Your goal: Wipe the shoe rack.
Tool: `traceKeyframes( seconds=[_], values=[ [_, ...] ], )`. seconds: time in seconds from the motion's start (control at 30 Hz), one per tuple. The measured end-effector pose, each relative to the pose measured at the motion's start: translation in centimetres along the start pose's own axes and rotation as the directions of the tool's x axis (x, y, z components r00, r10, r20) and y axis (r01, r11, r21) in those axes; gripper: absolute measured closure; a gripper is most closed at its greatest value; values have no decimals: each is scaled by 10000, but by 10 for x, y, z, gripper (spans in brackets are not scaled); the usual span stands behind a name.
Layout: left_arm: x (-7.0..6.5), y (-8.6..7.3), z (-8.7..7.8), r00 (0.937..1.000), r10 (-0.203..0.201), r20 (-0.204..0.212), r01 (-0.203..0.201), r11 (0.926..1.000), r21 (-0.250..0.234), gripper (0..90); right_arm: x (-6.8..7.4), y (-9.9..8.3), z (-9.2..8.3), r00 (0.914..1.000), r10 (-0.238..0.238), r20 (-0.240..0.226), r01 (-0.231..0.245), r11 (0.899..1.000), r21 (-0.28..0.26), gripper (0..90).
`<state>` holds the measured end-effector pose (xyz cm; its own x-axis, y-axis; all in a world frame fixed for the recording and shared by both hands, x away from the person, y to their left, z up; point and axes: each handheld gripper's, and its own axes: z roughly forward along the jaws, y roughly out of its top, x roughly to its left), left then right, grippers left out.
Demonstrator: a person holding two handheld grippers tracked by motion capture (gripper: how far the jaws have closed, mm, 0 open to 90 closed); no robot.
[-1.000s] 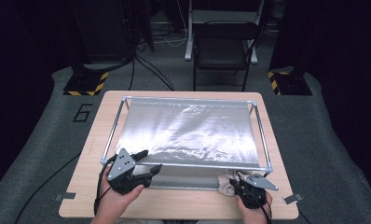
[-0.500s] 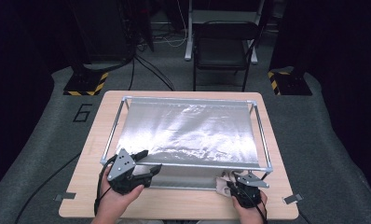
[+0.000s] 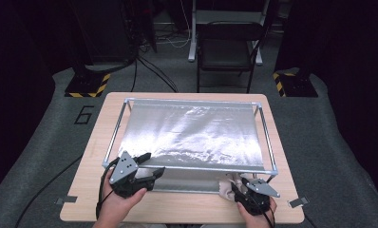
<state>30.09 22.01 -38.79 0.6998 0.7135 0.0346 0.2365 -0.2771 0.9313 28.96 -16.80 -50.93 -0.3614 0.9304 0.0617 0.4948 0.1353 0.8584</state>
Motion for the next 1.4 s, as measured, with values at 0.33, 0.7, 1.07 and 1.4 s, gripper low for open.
traceKeyframes(
  seconds=[0.33,0.7,1.07,1.4],
  values=[
    [0,0,0,10000,2,8,-2,10000,-24,339,-3,-6,11,9971,-514,570,479,9970,603,670],
    [0,0,0,10000,-28,11,28,10000,18,339,4,-6,20,9984,-378,423,335,9947,975,754],
    [0,0,1,10000,26,-15,-26,10000,33,337,25,1,35,9967,-622,-521,681,9905,1194,732],
    [0,0,0,10000,25,-5,-25,10000,61,337,37,3,43,9929,-747,-922,848,9902,1114,746]
  ],
)
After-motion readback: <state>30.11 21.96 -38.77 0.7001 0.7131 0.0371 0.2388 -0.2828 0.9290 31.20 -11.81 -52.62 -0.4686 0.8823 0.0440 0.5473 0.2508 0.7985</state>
